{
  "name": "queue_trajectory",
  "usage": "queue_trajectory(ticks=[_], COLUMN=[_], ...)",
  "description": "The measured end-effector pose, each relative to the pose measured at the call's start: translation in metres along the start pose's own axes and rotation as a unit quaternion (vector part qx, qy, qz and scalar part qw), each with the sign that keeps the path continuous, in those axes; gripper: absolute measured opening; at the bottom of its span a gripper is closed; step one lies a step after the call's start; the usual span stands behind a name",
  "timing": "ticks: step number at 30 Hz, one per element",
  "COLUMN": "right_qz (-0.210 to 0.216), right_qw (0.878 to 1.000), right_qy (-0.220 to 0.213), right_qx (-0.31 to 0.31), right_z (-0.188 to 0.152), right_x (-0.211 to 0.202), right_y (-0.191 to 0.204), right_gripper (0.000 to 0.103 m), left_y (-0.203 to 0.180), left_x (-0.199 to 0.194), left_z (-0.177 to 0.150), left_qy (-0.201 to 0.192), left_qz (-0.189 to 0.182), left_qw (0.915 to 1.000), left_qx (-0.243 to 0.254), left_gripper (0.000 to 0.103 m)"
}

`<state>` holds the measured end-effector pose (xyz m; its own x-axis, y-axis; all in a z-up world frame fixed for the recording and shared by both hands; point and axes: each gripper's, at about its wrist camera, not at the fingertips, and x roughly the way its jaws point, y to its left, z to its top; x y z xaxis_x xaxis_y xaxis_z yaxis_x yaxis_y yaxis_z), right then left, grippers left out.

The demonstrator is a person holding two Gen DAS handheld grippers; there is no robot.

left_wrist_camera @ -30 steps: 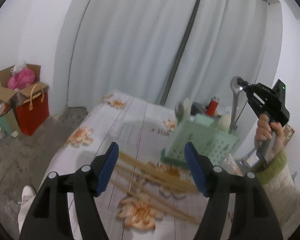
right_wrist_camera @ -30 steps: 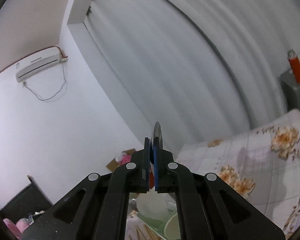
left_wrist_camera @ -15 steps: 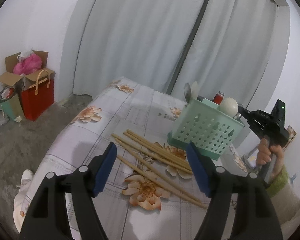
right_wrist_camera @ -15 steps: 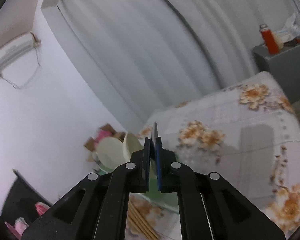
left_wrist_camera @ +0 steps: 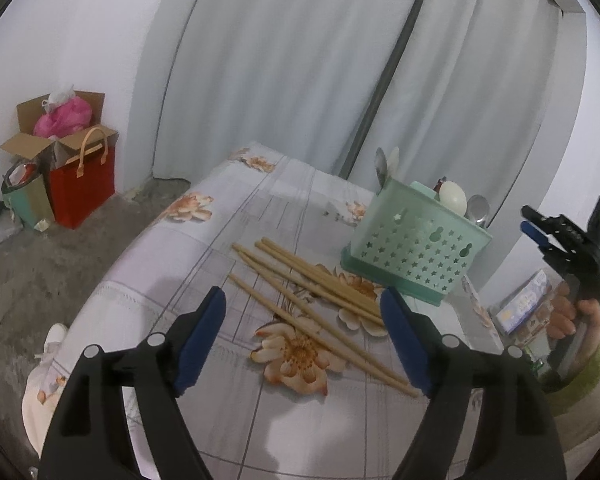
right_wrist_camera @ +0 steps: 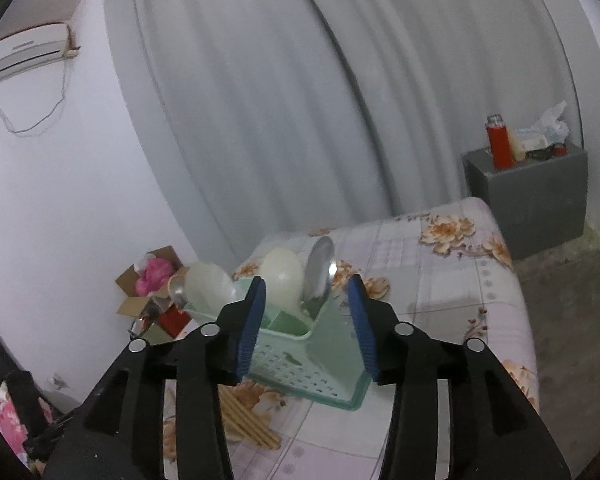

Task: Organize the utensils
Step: 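Withdraw both open grippers from the green holder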

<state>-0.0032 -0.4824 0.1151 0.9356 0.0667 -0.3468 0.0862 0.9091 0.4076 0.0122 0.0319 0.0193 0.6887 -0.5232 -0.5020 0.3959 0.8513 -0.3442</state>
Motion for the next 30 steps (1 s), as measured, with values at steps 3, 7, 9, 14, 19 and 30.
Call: queue_trajectory(ticks=[3,7,9,14,19,30], right_qz=[0.02,0.054,0.073,0.109,0.128,0.058], right_qw=[1.0,0.996,0.992,0.977,0.962,0.965], right_qy=[0.007,0.038,0.058,0.116,0.179,0.19], right_qx=[-0.021,-0.059,-0.09,-0.139,-0.163,-0.17], right_z=[-0.002,-0.011,-0.021,-0.05,-0.072,-0.081], right_x=[-0.005,0.007,0.016,0.045,0.073,0.086], right_y=[0.014,0.041,0.06,0.099,0.129,0.148], right_gripper=[0.053,0.057,0.062,0.069,0.081,0.095], left_y=[0.0,0.001,0.002,0.002,0.001,-0.002], left_x=[0.002,0.011,0.017,0.026,0.029,0.029], left_z=[-0.005,-0.014,-0.019,-0.028,-0.033,-0.037], left_qy=[0.006,0.022,0.034,0.054,0.065,0.069], left_qz=[0.008,0.028,0.037,0.059,0.077,0.079], left_qw=[0.9999,0.9993,0.9986,0.9965,0.9945,0.9941], left_qx=[-0.004,-0.008,-0.014,-0.024,-0.031,-0.028], left_gripper=[0.079,0.079,0.079,0.079,0.079,0.082])
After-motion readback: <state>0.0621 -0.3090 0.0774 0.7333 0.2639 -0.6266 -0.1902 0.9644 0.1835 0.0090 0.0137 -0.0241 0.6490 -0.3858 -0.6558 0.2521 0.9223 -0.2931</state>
